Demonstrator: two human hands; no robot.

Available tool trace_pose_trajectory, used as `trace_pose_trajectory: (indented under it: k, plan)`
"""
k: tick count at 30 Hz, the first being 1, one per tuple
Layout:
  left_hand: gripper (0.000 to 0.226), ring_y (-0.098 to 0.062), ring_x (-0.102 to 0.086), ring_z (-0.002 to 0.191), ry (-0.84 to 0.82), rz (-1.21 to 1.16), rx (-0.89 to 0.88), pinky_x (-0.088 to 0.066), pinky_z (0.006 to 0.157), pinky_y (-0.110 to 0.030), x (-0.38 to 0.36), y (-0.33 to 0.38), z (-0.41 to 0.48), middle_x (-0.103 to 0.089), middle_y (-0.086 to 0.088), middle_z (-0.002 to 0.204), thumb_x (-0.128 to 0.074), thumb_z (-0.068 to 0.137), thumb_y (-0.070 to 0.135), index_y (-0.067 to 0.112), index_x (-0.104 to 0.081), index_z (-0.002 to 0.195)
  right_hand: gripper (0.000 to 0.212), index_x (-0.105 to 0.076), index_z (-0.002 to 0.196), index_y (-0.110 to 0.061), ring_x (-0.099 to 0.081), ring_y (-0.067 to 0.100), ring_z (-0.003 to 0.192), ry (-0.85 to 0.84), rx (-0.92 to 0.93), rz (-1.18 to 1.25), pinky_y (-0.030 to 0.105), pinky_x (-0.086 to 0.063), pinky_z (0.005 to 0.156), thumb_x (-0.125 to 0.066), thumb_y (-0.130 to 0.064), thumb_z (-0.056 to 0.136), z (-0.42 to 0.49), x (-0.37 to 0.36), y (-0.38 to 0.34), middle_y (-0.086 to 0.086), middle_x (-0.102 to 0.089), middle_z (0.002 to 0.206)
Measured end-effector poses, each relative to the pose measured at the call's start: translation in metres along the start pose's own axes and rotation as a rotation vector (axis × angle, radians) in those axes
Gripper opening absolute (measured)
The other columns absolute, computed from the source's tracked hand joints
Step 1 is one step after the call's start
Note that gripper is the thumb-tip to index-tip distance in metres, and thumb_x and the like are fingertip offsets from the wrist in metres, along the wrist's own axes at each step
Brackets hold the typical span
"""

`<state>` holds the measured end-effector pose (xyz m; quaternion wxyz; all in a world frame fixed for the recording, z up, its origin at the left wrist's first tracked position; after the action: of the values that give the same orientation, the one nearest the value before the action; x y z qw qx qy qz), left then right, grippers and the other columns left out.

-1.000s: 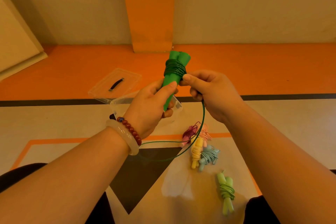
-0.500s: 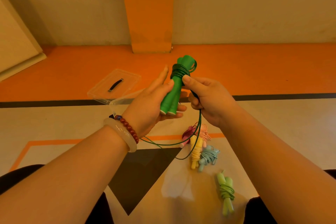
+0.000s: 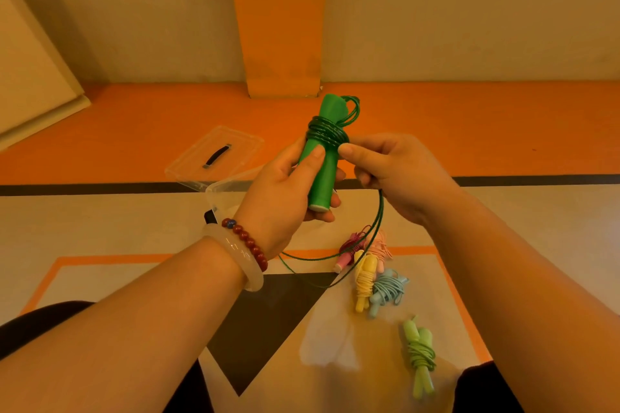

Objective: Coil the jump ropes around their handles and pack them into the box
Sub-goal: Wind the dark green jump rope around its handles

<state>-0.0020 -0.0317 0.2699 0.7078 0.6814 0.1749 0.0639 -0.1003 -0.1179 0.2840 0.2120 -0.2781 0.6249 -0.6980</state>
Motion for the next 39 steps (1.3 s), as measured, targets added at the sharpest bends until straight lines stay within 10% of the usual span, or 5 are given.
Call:
trace_pose_trajectory:
  k: [29, 33, 39]
  plan:
    - [0.049, -0.010, -0.058, 0.053, -0.162, -0.264, 0.227, -0.049, 0.044, -0.019, -0.007, -0.009, 0.001, -0.064, -0.002, 0.071, -0.059, 0.076, 0.035, 0.016, -0.055, 0.120, 0.032, -0.073, 0.084, -0.007, -0.039, 0.008, 0.051, -0.044, -0.049, 0.183, 0.022, -0.032, 0.052, -0.063, -0.036, 0.074, 0.001, -0.004, 0.016, 0.013, -0.068, 0.081]
    - [0.022, -0.010, -0.068, 0.065, -0.006, 0.164, 0.061, -0.060, 0.059, -0.032, 0.007, -0.003, 0.007, -0.070, 0.007, 0.078, -0.056, 0.092, 0.036, 0.034, -0.057, 0.114, 0.017, -0.072, 0.080, -0.009, -0.035, 0.008, 0.047, 0.012, -0.088, 0.191, 0.021, -0.029, 0.049, -0.064, -0.023, 0.086, 0.001, -0.003, 0.011, 0.014, -0.070, 0.084]
    - [0.050, 0.006, -0.061, 0.084, 0.082, 0.564, -0.261, -0.051, 0.069, -0.018, 0.008, 0.011, 0.005, -0.060, 0.020, 0.100, -0.066, 0.087, 0.034, 0.031, -0.046, 0.133, 0.022, -0.067, 0.080, -0.001, -0.038, 0.002, 0.033, 0.143, -0.143, 0.165, 0.016, -0.033, 0.040, -0.062, -0.020, 0.092, -0.003, -0.007, 0.016, -0.007, -0.054, 0.043]
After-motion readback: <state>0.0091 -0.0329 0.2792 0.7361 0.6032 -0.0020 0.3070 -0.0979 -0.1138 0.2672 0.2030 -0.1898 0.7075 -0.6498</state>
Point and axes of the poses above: each hand's wrist, its own z-axis towards the middle knuckle, its own x-axis out of the back of the hand, y = z × x, the point moved 7 cm from there along z, towards the middle knuckle
